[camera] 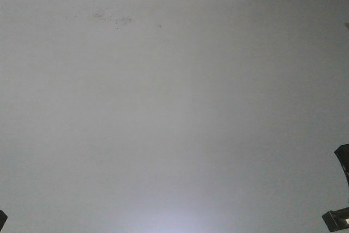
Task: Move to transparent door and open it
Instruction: 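Drive the base toward the white-framed sliding glass door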
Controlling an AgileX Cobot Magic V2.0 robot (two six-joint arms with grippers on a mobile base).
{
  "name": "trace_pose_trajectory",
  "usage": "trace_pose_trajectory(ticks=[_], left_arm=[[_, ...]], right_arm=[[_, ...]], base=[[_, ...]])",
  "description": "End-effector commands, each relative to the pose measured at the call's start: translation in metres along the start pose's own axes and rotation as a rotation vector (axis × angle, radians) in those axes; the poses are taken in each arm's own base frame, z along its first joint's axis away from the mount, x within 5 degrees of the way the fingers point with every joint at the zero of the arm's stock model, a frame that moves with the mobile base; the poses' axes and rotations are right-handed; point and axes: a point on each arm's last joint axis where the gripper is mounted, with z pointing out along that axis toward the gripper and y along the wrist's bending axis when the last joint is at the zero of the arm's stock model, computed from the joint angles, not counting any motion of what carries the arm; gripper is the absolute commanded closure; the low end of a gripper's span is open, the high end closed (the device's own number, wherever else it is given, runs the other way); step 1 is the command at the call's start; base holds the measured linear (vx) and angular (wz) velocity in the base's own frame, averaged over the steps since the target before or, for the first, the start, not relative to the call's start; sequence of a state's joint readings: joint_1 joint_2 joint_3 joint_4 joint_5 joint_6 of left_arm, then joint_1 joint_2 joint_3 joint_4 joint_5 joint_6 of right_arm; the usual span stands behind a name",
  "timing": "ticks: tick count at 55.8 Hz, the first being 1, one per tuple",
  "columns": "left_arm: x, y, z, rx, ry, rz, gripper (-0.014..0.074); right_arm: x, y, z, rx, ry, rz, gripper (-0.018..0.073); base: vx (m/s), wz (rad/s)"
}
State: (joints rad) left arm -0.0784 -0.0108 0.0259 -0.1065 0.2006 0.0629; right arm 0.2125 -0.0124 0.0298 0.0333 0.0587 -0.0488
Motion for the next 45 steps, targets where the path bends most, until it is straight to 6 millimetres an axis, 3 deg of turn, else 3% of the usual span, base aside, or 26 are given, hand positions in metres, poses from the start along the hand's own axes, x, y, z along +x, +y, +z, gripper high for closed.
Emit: trace_pose_trajectory(ticks=[1, 45], left_arm=[[-0.0149, -0.0001, -0.0032, -0.001, -0.115, -0.011, 0.0602], [-0.0149, -0.0001, -0.0032, -0.001, -0.115, -0.011, 0.0602]], right_arm=[[-0.0076, -0.0008, -0.0012, 0.013, -0.096, -0.019, 0.0568], [-0.0076, -0.0008, -0.0012, 0.013, -0.096, -0.019, 0.0568]], base=[[0.00, 0.00], [0.00, 0.01]])
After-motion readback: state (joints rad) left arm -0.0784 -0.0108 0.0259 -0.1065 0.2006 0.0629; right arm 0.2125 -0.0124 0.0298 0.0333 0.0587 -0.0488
